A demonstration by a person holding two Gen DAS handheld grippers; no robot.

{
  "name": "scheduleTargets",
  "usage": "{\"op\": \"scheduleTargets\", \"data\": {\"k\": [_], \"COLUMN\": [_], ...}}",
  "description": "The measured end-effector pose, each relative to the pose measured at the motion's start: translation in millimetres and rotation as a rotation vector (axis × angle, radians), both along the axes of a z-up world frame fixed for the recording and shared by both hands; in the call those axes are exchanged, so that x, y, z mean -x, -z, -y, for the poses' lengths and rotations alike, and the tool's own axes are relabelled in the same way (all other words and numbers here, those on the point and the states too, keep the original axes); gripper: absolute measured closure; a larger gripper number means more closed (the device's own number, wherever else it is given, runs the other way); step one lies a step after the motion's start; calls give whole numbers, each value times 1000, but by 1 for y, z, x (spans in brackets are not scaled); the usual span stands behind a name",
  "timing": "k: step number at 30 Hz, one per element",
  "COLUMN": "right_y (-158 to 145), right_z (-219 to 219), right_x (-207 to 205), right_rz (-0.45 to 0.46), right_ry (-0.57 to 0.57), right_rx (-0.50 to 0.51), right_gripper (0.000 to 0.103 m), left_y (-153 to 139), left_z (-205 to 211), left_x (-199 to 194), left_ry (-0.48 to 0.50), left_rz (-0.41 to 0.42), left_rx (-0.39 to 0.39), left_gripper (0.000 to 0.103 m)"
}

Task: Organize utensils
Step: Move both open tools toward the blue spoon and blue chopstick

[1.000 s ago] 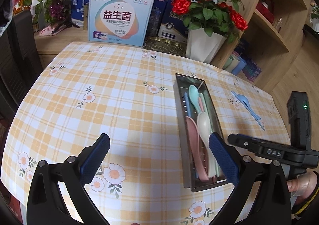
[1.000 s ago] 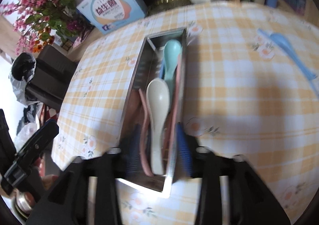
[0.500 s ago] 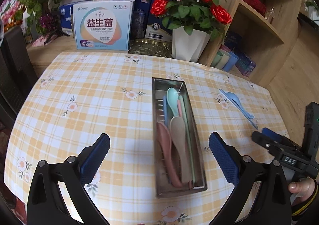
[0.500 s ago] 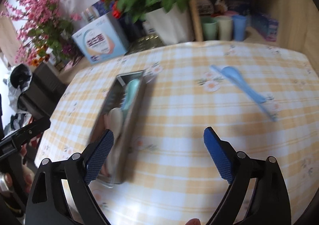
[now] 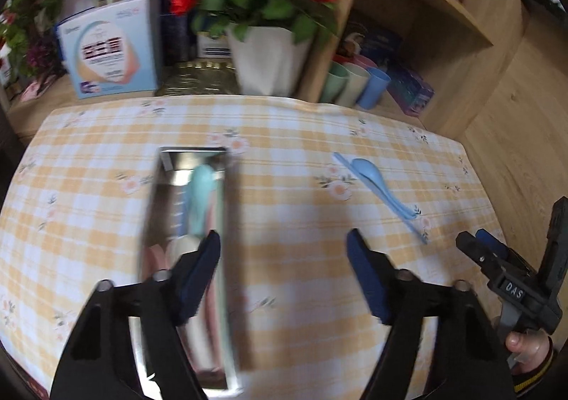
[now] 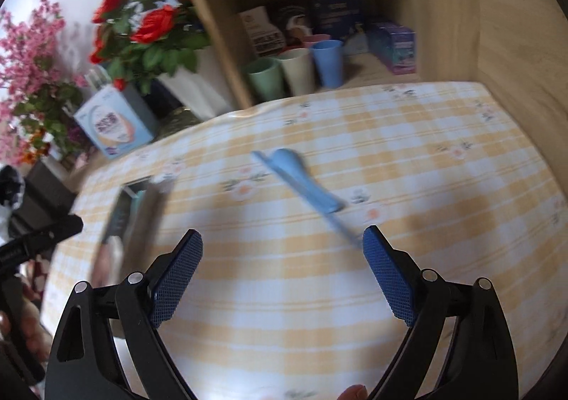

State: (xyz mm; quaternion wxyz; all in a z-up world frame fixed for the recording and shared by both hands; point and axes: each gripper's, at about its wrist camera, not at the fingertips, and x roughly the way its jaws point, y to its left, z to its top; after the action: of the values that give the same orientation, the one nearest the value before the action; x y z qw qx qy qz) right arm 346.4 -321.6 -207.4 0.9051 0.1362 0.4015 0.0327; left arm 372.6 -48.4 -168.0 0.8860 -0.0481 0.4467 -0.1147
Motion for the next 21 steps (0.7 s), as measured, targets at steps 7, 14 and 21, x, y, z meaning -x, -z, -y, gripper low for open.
{"op": "scheduleTargets", "data": {"k": [7,14,21], "right_y": [23,47,58], "right_z": [40,69,94], "right_x": [-31,-55,-65], "right_rz": [-17,-53,-49], "right_ry": [27,61,87], "right_rx": [28,-19,-30], "right_gripper": [15,14,14], "left_y": [49,85,109], "left_z": [78,132,155], "left_x": [-59,-96,-113], "left_ry": [19,41,17], "left_rz": [-151,-197,-216], "left_rx": [15,7,15], "left_gripper": [65,65,65]}}
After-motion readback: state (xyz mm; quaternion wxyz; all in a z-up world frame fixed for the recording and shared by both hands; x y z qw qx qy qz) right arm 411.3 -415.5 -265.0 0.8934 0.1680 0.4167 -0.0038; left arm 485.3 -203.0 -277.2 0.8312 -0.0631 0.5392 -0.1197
